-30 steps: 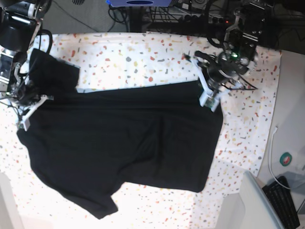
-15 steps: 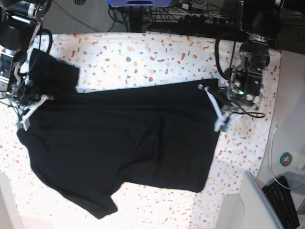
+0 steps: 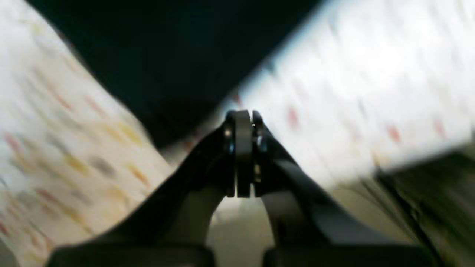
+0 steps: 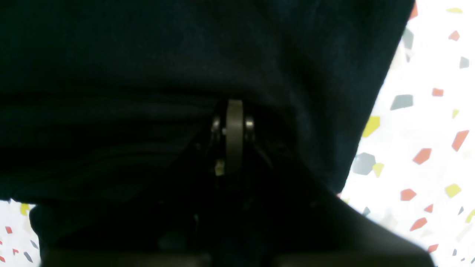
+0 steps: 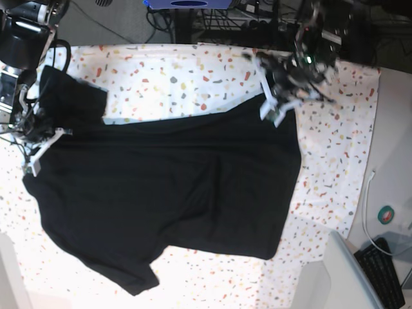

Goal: Layout the t-shirt on the table in an organized manner, then fold the t-shirt properly
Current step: 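Pull the shirt edge taut with the left gripper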

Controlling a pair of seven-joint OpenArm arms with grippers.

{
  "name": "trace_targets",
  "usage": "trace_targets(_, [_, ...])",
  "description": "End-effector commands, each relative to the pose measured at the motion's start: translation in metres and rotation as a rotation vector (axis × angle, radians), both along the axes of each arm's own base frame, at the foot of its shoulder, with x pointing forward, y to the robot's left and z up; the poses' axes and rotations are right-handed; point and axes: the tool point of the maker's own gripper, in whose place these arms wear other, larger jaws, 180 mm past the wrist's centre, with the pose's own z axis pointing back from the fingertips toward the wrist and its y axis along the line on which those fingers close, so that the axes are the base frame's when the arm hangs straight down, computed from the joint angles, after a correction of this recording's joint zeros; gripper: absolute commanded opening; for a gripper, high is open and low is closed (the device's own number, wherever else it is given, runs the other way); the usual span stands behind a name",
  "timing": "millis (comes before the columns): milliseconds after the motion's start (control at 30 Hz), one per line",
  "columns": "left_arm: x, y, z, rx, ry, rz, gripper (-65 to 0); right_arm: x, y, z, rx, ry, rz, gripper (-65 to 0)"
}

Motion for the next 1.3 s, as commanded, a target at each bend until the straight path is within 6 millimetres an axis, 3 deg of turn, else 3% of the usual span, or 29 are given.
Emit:
trace_targets(0, [0.003, 0.002, 0.006, 0.011, -0.026, -0.030, -65.0, 0.001, -0.007, 0.003, -0.021, 0.010, 0.001, -65.0])
trace_targets(100, [0.000, 0.013, 0.006, 0.031, -0.020, -0.038, -65.0, 0.001, -0.007, 0.004, -0.022, 0.009, 0.001, -65.0])
trace_targets(167, [0.017, 0.033, 0.020, 0.048, -0.077, 0.030, -65.0, 0.002, -0.008, 0.006, -0.026, 0.002, 0.002, -65.0])
trace_targets(267, [0.052, 0.041, 0.042, 0.021, -0.181, 0.135, -65.0, -0.004, -0.008, 0.012, -0.051, -0.016, 0.014, -65.0])
trace_targets(333, [0.071, 0.045, 0.044, 0.000, -0.208, 0.200, -65.0, -0.003, -0.001, 0.021, -0.060, -0.050, 0.026, -65.0])
trace_targets(433, [0.088, 0.040, 0.022, -0.018, -0.161, 0.239, -65.0, -0.019, -0.001, 0.027, -0.085, -0.019, 0.035, -65.0])
trace_targets(533, [0.085, 0.028, -0.007, -0.016, -0.074, 0.209, -65.0, -0.032, 0.011, 0.035, -0.092, -0.021, 0.046, -65.0])
trace_targets(700, [0.087, 0.031, -0.034, -0.013, -0.044, 0.210, -65.0, -0.039, 0.014, 0.058, -0.128, -0.079, 0.052, -65.0])
trace_targets(867, [0.104, 0.041, -0.047, -0.003, -0.033, 0.234, -65.0, -0.029, 0.003, 0.026, -0.081, 0.008, 0.026, -65.0])
trace_targets(967, [0.123, 0.045, -0.043, -0.005, -0.061, 0.244, -65.0, -0.028, -0.002, 0.014, -0.061, 0.043, 0.013, -65.0])
trace_targets(1100, [0.139, 0.041, -0.019, -0.022, -0.136, 0.235, -65.0, -0.037, -0.006, 0.033, -0.114, 0.003, 0.033, -65.0])
trace_targets(1267, [0.107, 0.058, 0.013, -0.009, -0.192, 0.256, -65.0, -0.048, 0.008, 0.069, -0.170, -0.092, 0.068, -65.0])
